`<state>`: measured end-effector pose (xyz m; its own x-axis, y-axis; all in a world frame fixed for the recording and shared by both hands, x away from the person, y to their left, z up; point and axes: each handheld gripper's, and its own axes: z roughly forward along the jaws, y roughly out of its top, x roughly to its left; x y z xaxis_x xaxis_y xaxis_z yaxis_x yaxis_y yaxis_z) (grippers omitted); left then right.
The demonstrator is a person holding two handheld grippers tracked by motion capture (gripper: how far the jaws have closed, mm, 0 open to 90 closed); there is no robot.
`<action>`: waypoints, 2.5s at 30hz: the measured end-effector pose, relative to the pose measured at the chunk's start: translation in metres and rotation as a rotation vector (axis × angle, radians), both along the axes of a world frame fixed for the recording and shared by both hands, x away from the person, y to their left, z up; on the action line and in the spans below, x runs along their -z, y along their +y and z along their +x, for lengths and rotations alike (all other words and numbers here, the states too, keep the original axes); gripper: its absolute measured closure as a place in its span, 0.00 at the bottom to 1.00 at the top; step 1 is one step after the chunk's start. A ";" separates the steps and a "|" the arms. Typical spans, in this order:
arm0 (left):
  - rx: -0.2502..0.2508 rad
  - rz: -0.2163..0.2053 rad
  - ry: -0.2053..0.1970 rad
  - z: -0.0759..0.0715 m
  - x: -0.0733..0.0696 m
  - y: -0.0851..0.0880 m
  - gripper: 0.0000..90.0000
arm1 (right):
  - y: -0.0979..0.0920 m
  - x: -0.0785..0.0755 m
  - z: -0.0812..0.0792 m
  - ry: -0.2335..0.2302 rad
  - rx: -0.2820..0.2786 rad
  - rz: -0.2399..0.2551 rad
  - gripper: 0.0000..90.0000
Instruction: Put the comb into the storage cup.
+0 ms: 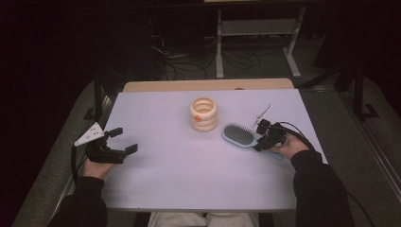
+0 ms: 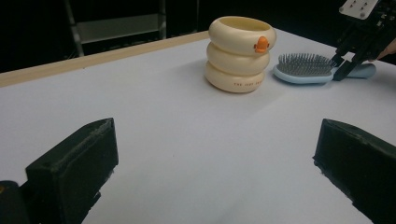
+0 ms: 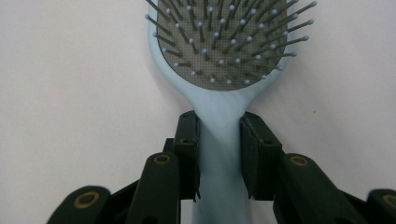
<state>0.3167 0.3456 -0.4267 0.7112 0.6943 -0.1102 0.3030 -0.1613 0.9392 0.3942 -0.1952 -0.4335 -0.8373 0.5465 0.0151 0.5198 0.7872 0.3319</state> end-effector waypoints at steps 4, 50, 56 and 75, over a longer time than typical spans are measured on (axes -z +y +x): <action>-0.001 -0.001 -0.001 0.000 0.000 0.000 0.00 | 0.000 -0.001 -0.002 0.000 0.000 0.008 0.76; 0.008 -0.006 -0.003 0.003 -0.001 -0.005 0.00 | -0.006 -0.064 -0.036 -0.183 0.013 0.219 0.76; 0.010 -0.008 -0.004 0.003 -0.001 -0.005 0.00 | -0.003 -0.070 -0.039 -0.198 0.004 0.247 0.76; 0.018 -0.031 -0.016 0.002 -0.004 -0.007 0.00 | 0.011 -0.086 -0.046 -0.249 -0.042 0.324 0.76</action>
<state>0.3187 0.3386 -0.4227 0.7253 0.6780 -0.1198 0.2852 -0.1375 0.9485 0.3484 -0.1839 -0.3478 -0.8584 0.5123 -0.0253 0.3622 0.6403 0.6774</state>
